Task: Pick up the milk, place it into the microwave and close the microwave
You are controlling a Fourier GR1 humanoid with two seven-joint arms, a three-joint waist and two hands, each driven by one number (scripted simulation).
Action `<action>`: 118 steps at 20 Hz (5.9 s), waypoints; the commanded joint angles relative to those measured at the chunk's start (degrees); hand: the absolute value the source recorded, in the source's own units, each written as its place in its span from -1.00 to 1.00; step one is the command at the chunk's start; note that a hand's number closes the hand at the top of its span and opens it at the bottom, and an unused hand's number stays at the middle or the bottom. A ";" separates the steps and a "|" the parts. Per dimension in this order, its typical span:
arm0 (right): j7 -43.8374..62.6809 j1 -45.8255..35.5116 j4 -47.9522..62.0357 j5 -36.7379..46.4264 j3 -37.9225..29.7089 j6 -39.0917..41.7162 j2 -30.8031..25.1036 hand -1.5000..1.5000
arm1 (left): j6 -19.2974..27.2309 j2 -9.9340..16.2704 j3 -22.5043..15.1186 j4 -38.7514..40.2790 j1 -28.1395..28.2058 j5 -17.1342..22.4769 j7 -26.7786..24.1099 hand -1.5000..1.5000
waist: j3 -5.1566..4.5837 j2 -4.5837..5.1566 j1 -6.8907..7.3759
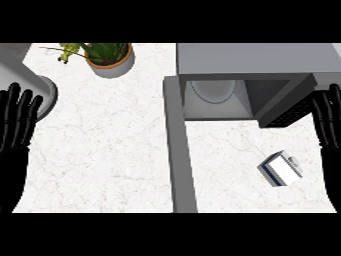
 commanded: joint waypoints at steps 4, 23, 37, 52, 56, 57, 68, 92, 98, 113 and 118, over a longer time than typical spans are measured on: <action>-7.50 4.69 2.16 -5.73 -2.51 7.40 -2.55 -1.00 | -3.40 4.31 9.28 3.18 -2.42 7.07 -0.93 -1.00 | 0.45 -1.75 0.93; -11.45 23.31 -5.01 -13.88 0.74 19.17 0.26 -1.00 | -5.97 -4.08 4.74 -8.86 19.26 11.00 0.40 -1.00 | 0.43 -1.87 1.19; -25.39 19.63 11.02 -3.86 -7.25 13.61 2.45 -1.00 | -9.28 -4.17 7.29 -6.55 23.67 10.68 -6.03 -1.00 | 0.45 -1.79 1.08; -37.52 11.42 34.00 0.83 -13.01 9.62 0.70 -1.00 | -9.23 -5.25 0.93 -9.52 30.70 8.94 -9.01 -1.00 | 0.46 -1.77 1.18; -42.35 8.16 42.72 -1.51 -18.11 13.25 -4.53 -1.00 | -8.47 -5.26 -0.03 -12.49 32.46 8.62 -7.40 -1.00 | 0.48 -1.76 1.31; -41.97 7.65 42.93 -0.77 -17.54 13.48 -4.81 -1.00 | -10.30 -5.26 2.53 -11.30 32.00 10.17 -7.87 -1.00 | 0.46 -1.78 1.28; -51.56 -1.27 64.84 5.21 -17.01 12.74 -7.81 -1.00 | -11.54 -5.26 4.08 -9.94 31.95 10.77 -10.16 -1.00 | 0.47 -1.74 1.42; -67.95 -16.45 101.61 7.87 -17.89 15.41 -14.06 -1.00 | -11.86 -5.22 5.65 -8.92 31.86 11.57 -10.87 -1.00 | 0.65 -1.44 2.12; -68.89 -17.73 101.85 6.20 -18.91 14.23 -11.43 -1.00 | -14.57 -4.07 7.59 -8.63 34.47 14.01 -12.60 -1.00 | 0.61 -1.56 2.29; -65.31 -17.00 96.41 -0.48 -17.54 29.92 -9.69 1.00 | -13.32 -5.25 6.65 -5.56 33.06 11.69 -13.91 -1.00 | 0.54 -1.73 1.22; -59.05 -22.39 95.05 -4.03 -18.66 25.79 -6.94 1.00 | -15.50 -3.31 9.53 -6.37 33.17 15.39 -12.96 -1.00 | 0.52 -1.68 1.92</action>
